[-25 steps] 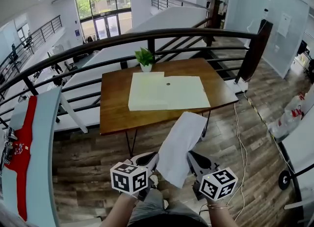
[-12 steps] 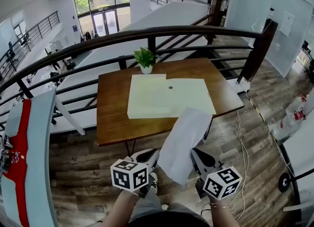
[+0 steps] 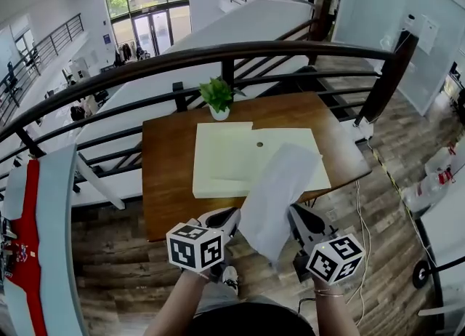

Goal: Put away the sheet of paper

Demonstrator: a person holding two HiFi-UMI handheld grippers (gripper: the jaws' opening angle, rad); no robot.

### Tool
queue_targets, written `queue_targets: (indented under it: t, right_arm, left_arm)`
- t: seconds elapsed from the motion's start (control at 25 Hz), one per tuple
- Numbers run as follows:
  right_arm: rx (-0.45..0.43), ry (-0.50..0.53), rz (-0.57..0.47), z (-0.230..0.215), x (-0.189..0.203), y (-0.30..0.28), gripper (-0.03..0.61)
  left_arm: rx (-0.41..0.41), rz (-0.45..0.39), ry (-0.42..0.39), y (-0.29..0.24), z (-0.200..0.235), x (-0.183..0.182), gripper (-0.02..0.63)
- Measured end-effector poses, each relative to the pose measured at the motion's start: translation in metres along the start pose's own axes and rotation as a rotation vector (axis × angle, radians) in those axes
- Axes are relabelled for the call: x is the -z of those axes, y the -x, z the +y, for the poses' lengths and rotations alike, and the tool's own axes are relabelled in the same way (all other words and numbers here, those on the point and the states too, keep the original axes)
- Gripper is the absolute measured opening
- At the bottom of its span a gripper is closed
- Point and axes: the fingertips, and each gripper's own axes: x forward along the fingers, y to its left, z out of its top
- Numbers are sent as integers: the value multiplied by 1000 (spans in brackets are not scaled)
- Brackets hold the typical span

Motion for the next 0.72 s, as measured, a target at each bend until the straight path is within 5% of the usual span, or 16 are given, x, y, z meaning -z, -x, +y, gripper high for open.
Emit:
queue_targets:
  t: [0.72]
  right_arm:
    - [91, -58, -38, -40, -28, -95, 31]
  left_arm:
    - [64, 51, 13, -55, 85, -48, 20]
